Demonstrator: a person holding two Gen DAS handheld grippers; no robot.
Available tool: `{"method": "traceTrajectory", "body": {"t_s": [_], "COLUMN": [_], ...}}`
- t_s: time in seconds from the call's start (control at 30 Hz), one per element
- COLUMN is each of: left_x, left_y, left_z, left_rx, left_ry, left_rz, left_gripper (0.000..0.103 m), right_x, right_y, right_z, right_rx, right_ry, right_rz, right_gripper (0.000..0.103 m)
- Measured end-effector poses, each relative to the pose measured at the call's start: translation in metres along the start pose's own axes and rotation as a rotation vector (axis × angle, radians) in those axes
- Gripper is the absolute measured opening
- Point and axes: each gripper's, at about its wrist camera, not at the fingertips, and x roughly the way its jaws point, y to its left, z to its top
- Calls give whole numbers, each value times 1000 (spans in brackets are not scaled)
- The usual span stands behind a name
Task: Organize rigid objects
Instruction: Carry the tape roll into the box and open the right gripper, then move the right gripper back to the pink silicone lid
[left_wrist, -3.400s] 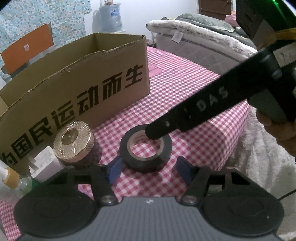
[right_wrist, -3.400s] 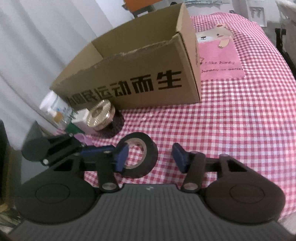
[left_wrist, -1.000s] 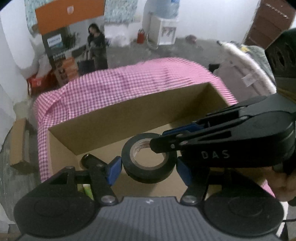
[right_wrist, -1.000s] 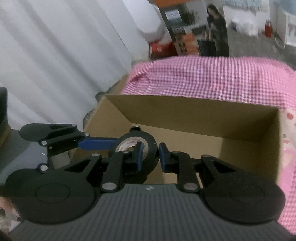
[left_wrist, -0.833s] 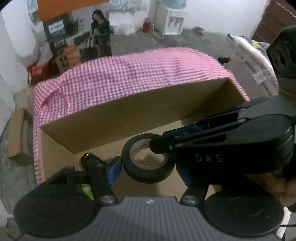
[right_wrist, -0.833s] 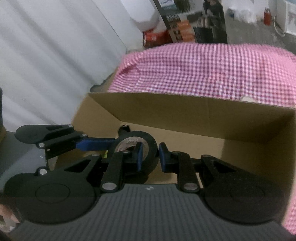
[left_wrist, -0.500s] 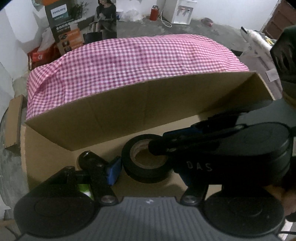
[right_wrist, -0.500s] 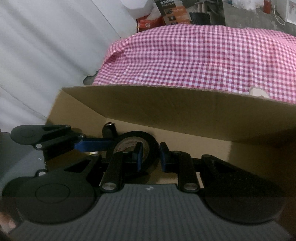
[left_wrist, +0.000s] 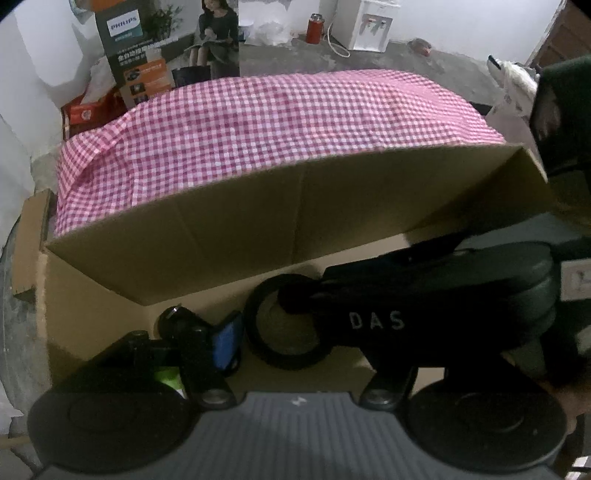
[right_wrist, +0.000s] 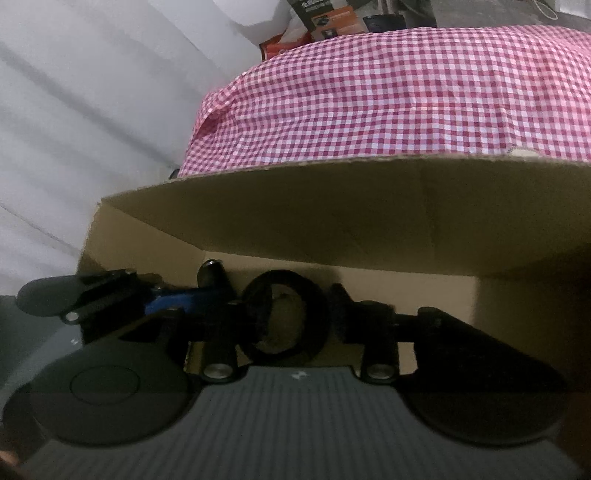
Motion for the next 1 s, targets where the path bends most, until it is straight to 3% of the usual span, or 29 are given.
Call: {"method": "traceTrajectory", "body": {"t_s": [0.07,0.33,0.53,0.67,0.8,1.0], "left_x": [-9,-71,-137,-182,-203,-185], "left_y": [-1,-2,-6,-12,-20,-38], "left_z": [0,-8,-37,-78,-131,-216], "left_rx": [3,-11,34,63,68,55], "left_ry": [-18,-123,-231,-322,-396,-407], "left_rz": [-2,-19,-26,-35,-48,-47], "left_gripper": [72,80,82,88,92,92], "right_x": [-13,-91,-179,-231,-259,-225], "right_y": [-1,5,13,18,15,20], "right_z": [-4,-19,-70,-126,-185,-252], "right_rx": [13,27,-39,-111,-146,-159], "right_ry": [-17,-132,-281,-374,-433,-363], "right_rz": [3,87,130,114,132,149], "right_gripper": [44,50,52,53,54,55]}}
